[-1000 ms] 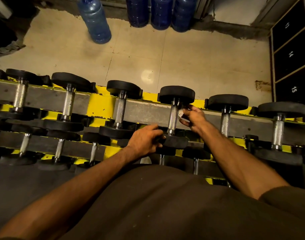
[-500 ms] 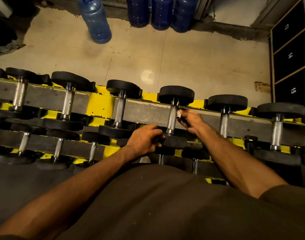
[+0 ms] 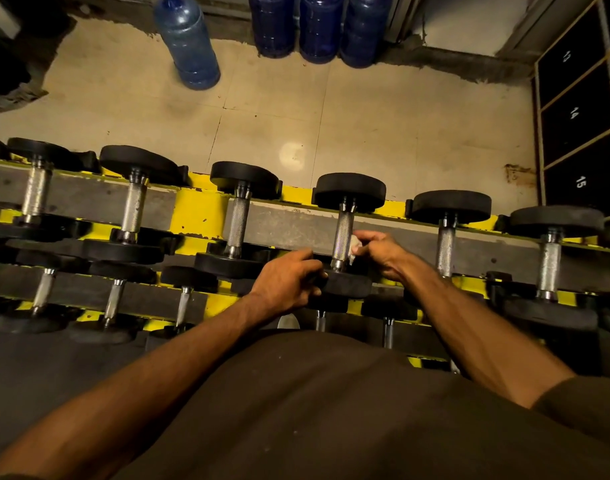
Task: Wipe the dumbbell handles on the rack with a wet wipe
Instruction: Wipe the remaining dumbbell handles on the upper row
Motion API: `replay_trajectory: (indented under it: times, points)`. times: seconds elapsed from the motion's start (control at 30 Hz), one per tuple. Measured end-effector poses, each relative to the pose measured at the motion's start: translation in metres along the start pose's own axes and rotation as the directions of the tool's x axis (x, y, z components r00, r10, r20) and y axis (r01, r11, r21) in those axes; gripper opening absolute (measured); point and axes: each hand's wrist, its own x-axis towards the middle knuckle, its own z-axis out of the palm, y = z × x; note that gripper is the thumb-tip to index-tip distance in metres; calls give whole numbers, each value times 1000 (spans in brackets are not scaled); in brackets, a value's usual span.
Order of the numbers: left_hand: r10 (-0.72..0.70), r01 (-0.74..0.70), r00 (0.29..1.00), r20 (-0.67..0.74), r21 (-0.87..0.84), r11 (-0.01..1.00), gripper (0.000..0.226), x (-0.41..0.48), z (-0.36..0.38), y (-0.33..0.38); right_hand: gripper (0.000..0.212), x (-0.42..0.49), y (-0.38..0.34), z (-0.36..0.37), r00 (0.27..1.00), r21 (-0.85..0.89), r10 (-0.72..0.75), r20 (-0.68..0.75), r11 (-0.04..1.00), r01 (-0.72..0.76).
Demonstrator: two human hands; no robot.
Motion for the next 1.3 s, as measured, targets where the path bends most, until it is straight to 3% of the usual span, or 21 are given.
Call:
replay_trajectory:
  times: [0.1, 0.2, 0.3, 0.4, 0.53, 0.63, 0.77, 0.83, 0.9, 0.93, 1.07, 1.13, 1.23, 1.3]
  points:
    - [4, -4, 1000, 3, 9, 1000, 31, 2, 0, 1, 40, -7, 7, -9, 1000, -3, 4, 5, 1000, -4]
    - [5, -5, 1000, 9, 14, 1000, 31, 2, 0, 0, 22, -7, 9, -8, 984, 110, 13, -175, 994, 6]
    - [6, -7, 1000, 7, 14, 1000, 32, 1, 0, 0, 12, -2, 7, -1, 927, 68, 10, -374, 998, 17]
    - [2, -2, 1000, 8, 17, 1000, 34, 0, 2, 1, 11, 3, 5, 17, 888, -6, -53, -456, 998, 57]
    - [4, -4, 1000, 13, 11, 1000, 33, 0, -1, 1, 19, 7, 3, 37, 869, 136, -53, -493, 981, 136]
    - [6, -6, 1000, 20, 11, 1000, 33, 0, -1, 1, 8, 3, 7, 30, 921, 173, -5, -390, 982, 79]
    - [15, -15, 1000, 17, 8, 1000, 31, 0, -2, -1, 17, -7, 11, 9, 990, 263, 53, -134, 965, -16]
    - [18, -18, 999, 26, 12, 1000, 31, 1, -2, -1, 20, -12, 10, 2, 995, 138, 84, -57, 988, -76]
    - [21, -21, 999, 28, 11, 1000, 31, 1, -2, -1, 20, -12, 5, 1, 994, 60, 86, -64, 995, -82]
    - [21, -21, 999, 28, 13, 1000, 32, 1, -2, 0, 19, -9, 1, 3, 993, 105, 67, -98, 993, -57]
    - [9, -10, 999, 32, 22, 1000, 35, 2, -2, 0, 21, 5, -18, 13, 971, 467, 11, -237, 878, 103]
    - [5, -6, 999, 31, 24, 1000, 36, 1, -2, 0, 18, 2, -16, 14, 973, 375, 31, -230, 925, 60]
    - [5, -6, 999, 33, 21, 1000, 35, 1, -1, 0, 16, -9, -6, 3, 982, -27, 141, -124, 989, -146]
    - [5, -6, 1000, 31, 20, 1000, 35, 1, -1, 0, 17, -9, -5, 1, 984, -60, 148, -104, 986, -154]
